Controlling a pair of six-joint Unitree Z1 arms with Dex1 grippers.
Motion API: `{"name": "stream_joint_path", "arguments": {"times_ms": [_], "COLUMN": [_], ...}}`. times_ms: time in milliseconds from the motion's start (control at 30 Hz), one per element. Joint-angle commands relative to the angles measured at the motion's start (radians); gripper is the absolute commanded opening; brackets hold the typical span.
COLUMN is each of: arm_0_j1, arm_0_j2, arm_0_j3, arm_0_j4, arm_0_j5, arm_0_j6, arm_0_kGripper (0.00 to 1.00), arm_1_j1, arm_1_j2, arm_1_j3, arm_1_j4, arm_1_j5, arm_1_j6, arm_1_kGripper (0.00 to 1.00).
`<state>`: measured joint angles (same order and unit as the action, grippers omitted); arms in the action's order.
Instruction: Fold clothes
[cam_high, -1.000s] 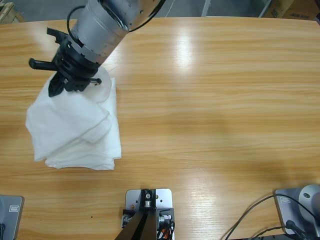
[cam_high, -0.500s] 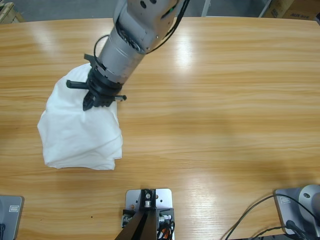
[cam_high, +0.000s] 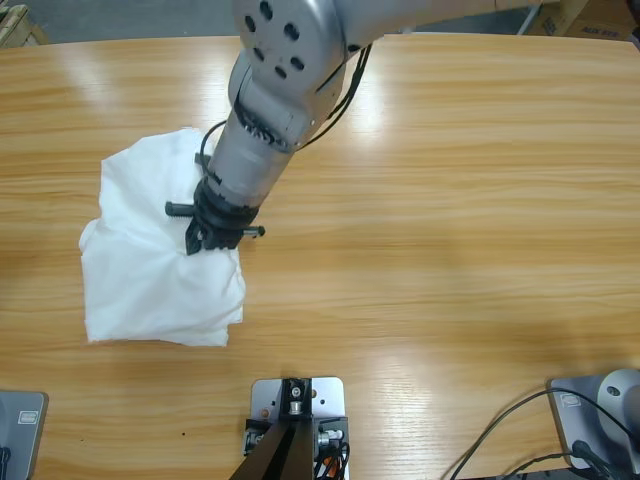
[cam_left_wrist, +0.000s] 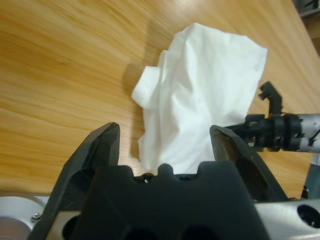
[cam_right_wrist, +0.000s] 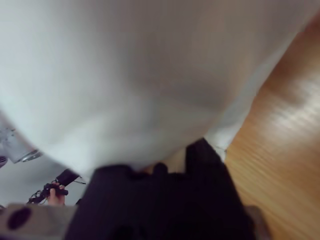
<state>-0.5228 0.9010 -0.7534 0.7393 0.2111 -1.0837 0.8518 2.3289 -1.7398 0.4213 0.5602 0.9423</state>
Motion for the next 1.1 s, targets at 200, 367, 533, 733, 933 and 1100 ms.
{"name": "stream_joint_path", "arguments": {"times_ms": [200,367,533,733,933,1100], "arm_0_j1": [0.007,-0.002,-0.095,-0.16,-0.173,-0.192], "arm_0_j2": [0.058,0.076,0.158,0.249,0.317,0.393], "arm_0_j3": [0.048,0.059,0.105,0.155,0.186,0.187], "arm_0_j4": [-0.14,-0.276,-0.359,-0.367,-0.369,-0.452], "arm_0_j5": [-0.086,-0.246,-0.314,-0.241,-0.229,-0.229], "arm_0_j6": [0.085,0.301,0.401,0.398,0.364,0.328], "arm_0_kGripper": [0.025,0.836,0.484,0.0,0.0,0.0], "arm_1_j1": [0.02,-0.041,-0.113,-0.167,-0.191,-0.191], "arm_1_j2": [-0.229,-0.318,-0.289,-0.121,0.002,0.066], "arm_1_j3": [0.045,0.025,0.039,-0.028,-0.078,-0.083], "arm_1_j4": [0.101,0.126,0.068,-0.156,-0.156,-0.203], "arm_1_j5": [-0.216,-0.156,0.02,0.303,0.415,0.45], "arm_1_j6": [-0.025,-0.16,-0.24,-0.24,-0.238,-0.237], "arm_1_kGripper": [1.0,0.409,0.0,0.0,0.0,0.0]}}
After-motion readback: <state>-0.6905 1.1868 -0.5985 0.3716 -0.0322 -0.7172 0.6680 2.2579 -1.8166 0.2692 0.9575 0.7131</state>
